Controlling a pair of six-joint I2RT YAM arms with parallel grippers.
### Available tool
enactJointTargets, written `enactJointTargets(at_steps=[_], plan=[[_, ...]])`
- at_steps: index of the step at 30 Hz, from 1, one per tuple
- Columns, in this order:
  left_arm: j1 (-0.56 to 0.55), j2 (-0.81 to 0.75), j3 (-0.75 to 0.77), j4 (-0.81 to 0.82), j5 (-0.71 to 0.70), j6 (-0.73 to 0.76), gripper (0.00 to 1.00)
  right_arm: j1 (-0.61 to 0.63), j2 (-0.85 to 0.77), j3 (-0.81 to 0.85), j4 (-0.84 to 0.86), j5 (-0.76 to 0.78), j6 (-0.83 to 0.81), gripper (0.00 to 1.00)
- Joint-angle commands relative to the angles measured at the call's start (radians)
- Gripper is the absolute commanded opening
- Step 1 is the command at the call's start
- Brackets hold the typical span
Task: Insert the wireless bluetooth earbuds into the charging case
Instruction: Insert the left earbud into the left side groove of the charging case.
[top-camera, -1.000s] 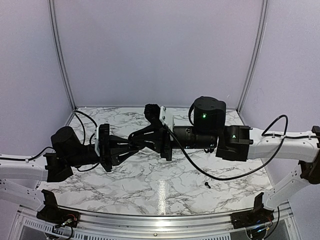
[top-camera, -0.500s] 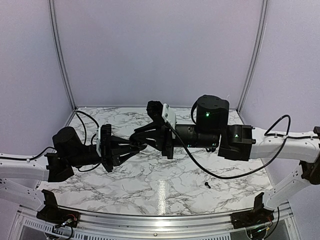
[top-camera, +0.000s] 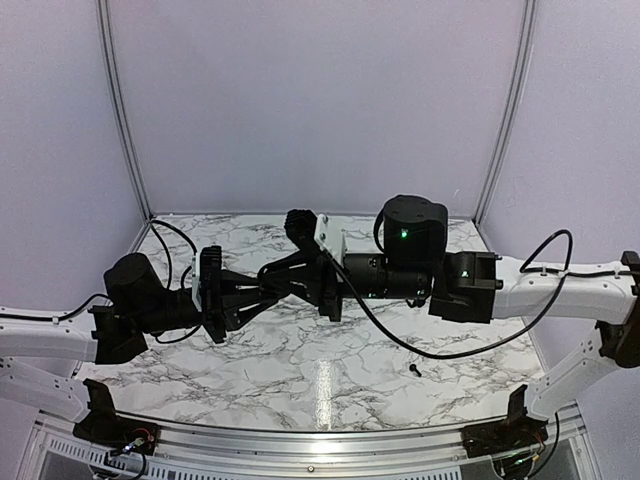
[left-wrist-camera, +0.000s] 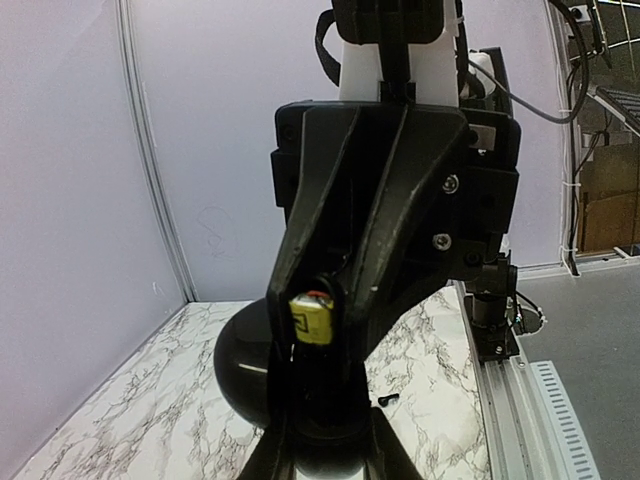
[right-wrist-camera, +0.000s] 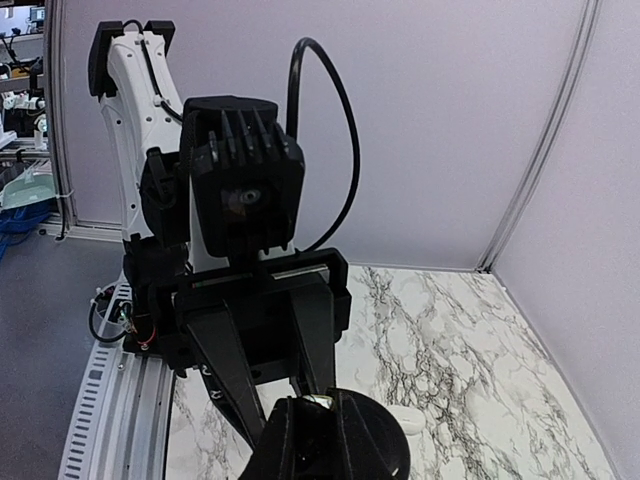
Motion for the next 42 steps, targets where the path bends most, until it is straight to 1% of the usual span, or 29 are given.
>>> enactJointTargets(at_steps=[1, 10, 15, 21, 22, 24, 27, 34, 39, 42], plan=[[-0.003, -0.024, 0.005, 0.040, -0.021, -0.019, 0.00, 0.008, 0.013, 0.012, -0.022, 0.028, -0.003, 0.04], [-0.001, -0.024, 0.011, 0.040, -0.051, -0.010, 0.00, 0.011, 0.030, 0.013, -0.053, 0.059, -0.009, 0.04], [-0.001, -0.008, 0.020, 0.040, -0.048, -0.018, 0.00, 0.013, 0.061, 0.055, -0.103, 0.075, -0.019, 0.10], [0.002, 0.005, 0.020, 0.052, -0.049, -0.047, 0.00, 0.013, 0.078, 0.083, -0.123, 0.102, -0.015, 0.15], [0.003, 0.006, 0.017, 0.058, -0.048, -0.054, 0.00, 0.013, 0.079, 0.086, -0.125, 0.106, -0.013, 0.17], [0.009, 0.004, 0.011, 0.072, -0.045, -0.070, 0.00, 0.013, 0.080, 0.089, -0.128, 0.110, -0.011, 0.24], [0.015, 0.001, 0.004, 0.085, -0.043, -0.084, 0.00, 0.013, 0.075, 0.090, -0.127, 0.109, -0.006, 0.29], [0.028, -0.003, -0.007, 0.098, -0.036, -0.097, 0.00, 0.013, 0.046, 0.092, -0.133, 0.096, -0.002, 0.31], [0.033, 0.009, -0.012, 0.102, -0.033, -0.102, 0.00, 0.012, -0.014, 0.067, -0.110, 0.052, 0.011, 0.37], [0.039, 0.024, -0.017, 0.111, -0.033, -0.103, 0.00, 0.013, -0.033, 0.062, -0.116, 0.055, 0.024, 0.41]])
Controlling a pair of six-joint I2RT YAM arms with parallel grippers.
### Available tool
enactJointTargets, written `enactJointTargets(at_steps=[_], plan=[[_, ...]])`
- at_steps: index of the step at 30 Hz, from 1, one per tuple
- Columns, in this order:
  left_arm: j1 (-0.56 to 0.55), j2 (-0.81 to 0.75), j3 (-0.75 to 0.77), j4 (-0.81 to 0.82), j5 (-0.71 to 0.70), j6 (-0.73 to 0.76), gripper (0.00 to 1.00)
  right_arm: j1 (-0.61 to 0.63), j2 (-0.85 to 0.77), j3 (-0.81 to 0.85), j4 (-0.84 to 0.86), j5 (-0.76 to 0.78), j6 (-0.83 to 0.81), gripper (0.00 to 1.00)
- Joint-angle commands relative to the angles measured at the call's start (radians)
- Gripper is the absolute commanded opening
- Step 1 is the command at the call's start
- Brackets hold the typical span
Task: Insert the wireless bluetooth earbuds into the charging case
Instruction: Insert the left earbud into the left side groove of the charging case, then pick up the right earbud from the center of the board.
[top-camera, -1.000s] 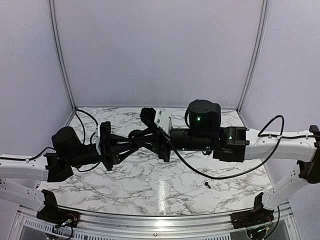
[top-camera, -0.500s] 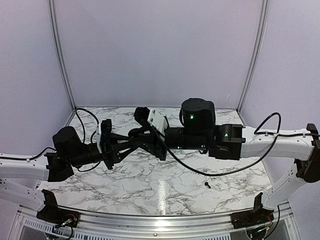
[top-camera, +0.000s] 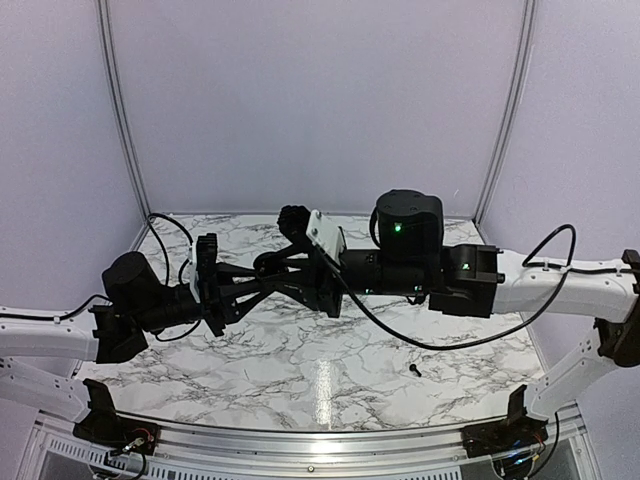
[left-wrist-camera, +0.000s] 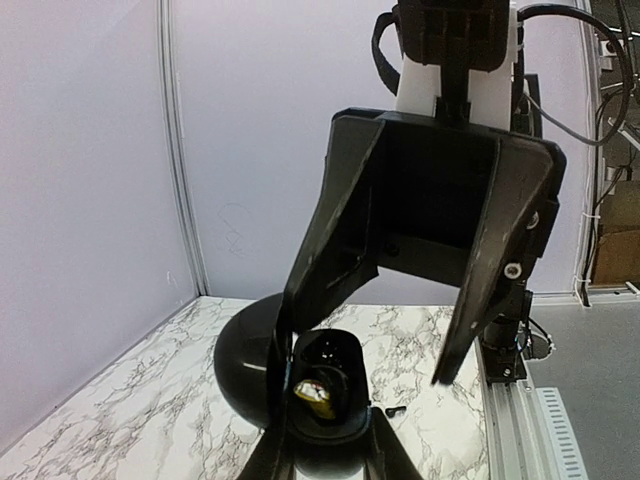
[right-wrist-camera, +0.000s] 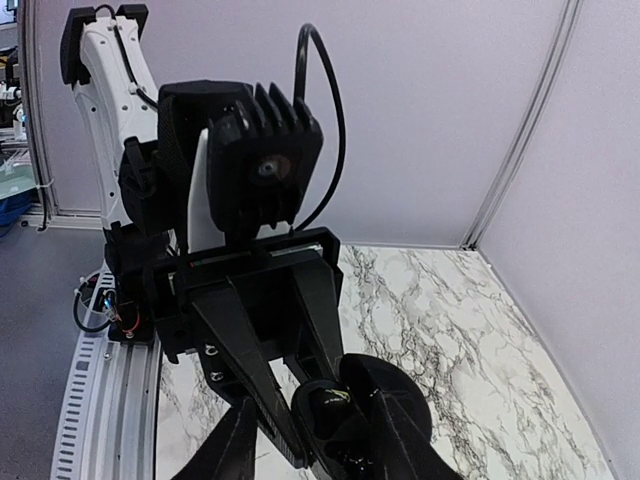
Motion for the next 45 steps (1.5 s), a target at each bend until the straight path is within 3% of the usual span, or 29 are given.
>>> enactJointTargets(at_steps=[1, 6, 11, 20, 27, 35, 45], plan=[[0.013, 0.025, -0.013, 0.084, 0.015, -0.012, 0.00, 0.006, -0.060, 0.002, -0.022, -0.015, 0.028, 0.43], [0.027, 0.048, -0.024, 0.113, 0.023, -0.033, 0.00, -0.011, -0.098, -0.009, -0.070, -0.012, 0.070, 0.49], [0.038, 0.051, -0.037, 0.129, 0.016, -0.046, 0.00, -0.111, -0.126, -0.027, -0.194, -0.020, 0.193, 0.50], [0.043, 0.069, -0.062, 0.173, 0.015, -0.093, 0.00, -0.297, -0.126, -0.108, -0.637, 0.009, 0.442, 0.48], [0.044, 0.093, -0.060, 0.193, 0.031, -0.107, 0.00, -0.378, -0.081, -0.248, -0.835, -0.049, 0.518, 0.48], [0.054, 0.115, -0.060, 0.195, 0.059, -0.102, 0.00, -0.416, 0.025, -0.289, -0.960, 0.152, 0.509, 0.48], [0.065, 0.122, -0.057, 0.195, 0.079, -0.095, 0.00, -0.420, 0.123, -0.286, -0.957, 0.142, 0.477, 0.43]])
